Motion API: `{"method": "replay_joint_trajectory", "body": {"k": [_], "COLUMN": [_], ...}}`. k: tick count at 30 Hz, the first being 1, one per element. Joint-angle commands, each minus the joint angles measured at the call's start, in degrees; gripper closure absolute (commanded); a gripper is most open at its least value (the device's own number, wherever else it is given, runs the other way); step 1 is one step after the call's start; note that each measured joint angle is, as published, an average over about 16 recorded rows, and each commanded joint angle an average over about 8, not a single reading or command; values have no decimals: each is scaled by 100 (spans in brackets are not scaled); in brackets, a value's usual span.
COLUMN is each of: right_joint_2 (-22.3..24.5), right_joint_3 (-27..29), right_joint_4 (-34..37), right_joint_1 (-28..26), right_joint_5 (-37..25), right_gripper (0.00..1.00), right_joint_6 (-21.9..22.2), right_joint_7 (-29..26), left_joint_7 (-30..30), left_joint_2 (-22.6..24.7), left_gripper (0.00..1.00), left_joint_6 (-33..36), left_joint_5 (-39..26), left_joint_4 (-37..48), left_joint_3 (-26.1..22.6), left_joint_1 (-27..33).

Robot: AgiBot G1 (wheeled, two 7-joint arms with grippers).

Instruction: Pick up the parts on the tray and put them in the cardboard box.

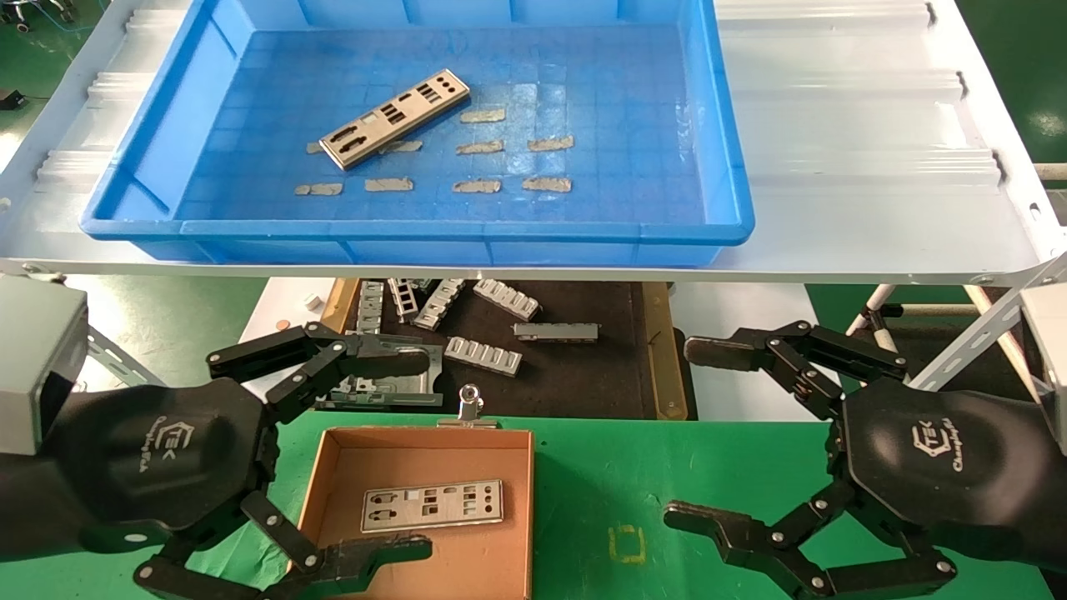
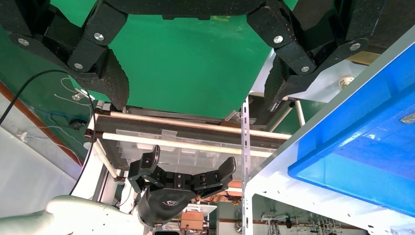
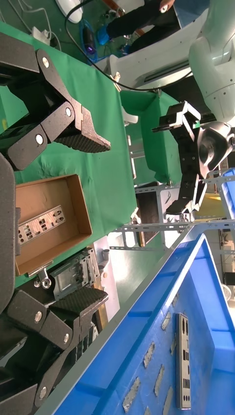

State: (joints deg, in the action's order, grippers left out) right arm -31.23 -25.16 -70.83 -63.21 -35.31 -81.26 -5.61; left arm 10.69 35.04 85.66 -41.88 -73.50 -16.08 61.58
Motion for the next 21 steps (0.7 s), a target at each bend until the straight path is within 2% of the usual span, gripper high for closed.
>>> {"method": "replay_joint_trajectory", "body": {"k": [1,11,13,19,21], "right_joint_2": [0,0,0,0,0], "right_joint_3": [0,0,0,0,0], "right_joint_4": [0,0,0,0,0], "right_joint_1": [0,0,0,0,0], "right_joint_5": [0,0,0,0,0], "right_gripper": [0,1,15,87,99], "right_joint_6": [0,0,0,0,0], "right_joint_7": [0,0,0,0,0], "left_joint_7": [0,0,0,1,1], "left_joint_2": [0,0,0,0,0], "left_gripper": [0,0,0,0,0], "left_joint_6": [0,0,0,0,-5], "left_joint_5": [0,0,0,0,1], "left_joint_4": [0,0,0,-1,2], "left_joint_3": [0,0,0,1,3], "left_joint_1": [0,0,0,0,1]}}
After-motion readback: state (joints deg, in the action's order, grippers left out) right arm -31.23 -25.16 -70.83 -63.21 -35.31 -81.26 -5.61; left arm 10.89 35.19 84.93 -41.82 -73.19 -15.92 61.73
